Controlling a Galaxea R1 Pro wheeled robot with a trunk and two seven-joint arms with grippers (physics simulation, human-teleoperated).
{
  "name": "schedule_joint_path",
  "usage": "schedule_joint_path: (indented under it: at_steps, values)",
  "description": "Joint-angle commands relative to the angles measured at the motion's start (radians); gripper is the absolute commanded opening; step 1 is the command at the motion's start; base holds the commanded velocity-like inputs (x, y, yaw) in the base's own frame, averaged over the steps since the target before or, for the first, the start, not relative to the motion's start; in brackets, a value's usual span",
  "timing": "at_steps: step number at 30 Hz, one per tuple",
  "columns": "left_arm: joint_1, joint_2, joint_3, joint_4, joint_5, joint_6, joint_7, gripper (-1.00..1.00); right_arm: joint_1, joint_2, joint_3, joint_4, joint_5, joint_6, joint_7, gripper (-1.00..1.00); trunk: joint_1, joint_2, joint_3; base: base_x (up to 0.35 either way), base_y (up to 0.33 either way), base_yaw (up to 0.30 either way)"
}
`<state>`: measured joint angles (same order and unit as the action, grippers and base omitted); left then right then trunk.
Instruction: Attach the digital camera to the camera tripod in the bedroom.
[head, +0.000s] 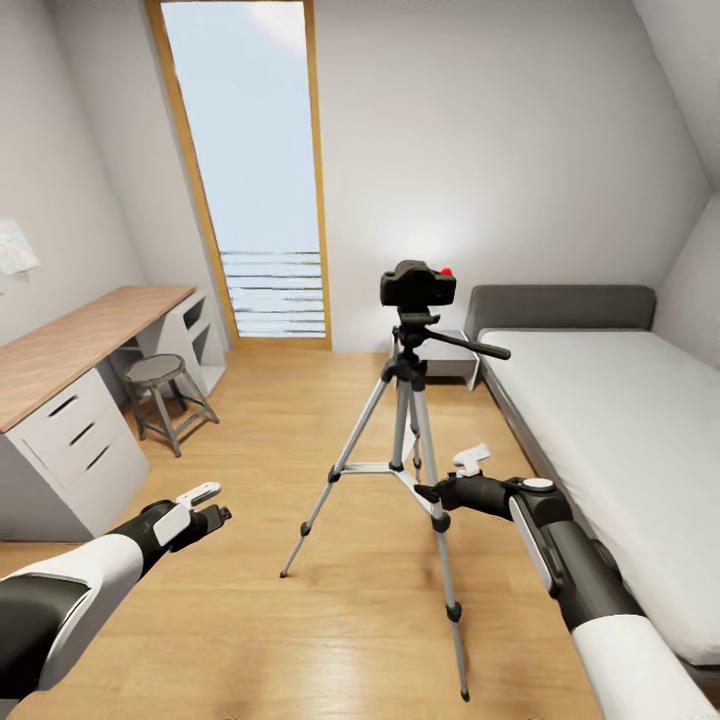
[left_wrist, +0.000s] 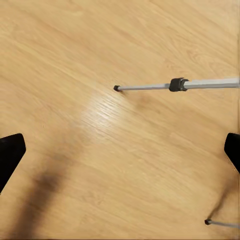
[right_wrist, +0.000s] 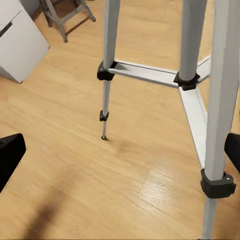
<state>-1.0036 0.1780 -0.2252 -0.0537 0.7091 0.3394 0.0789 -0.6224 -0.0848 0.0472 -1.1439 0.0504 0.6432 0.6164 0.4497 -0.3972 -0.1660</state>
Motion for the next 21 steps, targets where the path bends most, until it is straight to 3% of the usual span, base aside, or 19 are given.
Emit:
schedule_joint_path:
  at_steps: [1, 7, 16, 21]
  values:
    - [-0.006, 0.006, -0.008, -0.003, 0.011, 0.006, 0.005, 1.0, -0.005, 0.005, 0.001, -0.007, 0.011, 0.005, 0.01, 1.0, 0.0, -0.003, -0.002, 0.0, 0.0, 0.0]
    - [-0.04, 0.007, -0.008, 0.001, 0.01, 0.005, 0.008, 1.0, -0.002, -0.001, 0.001, -0.041, 0.011, 0.006, 0.011, 1.0, 0.0, -0.003, -0.002, 0.0, 0.0, 0.0]
    - [0.011, -0.014, -0.009, 0.014, -0.005, -0.006, 0.013, 1.0, 0.039, -0.031, 0.0, -0.091, 0.017, 0.024, 0.004, 1.0, 0.0, -0.003, -0.002, -0.01, 0.0, 0.0]
    - [0.018, -0.016, -0.008, 0.016, -0.003, -0.002, 0.015, 1.0, 0.042, -0.035, -0.001, -0.099, 0.017, 0.027, 0.003, 1.0, 0.0, -0.003, -0.002, -0.208, 0.0, 0.0]
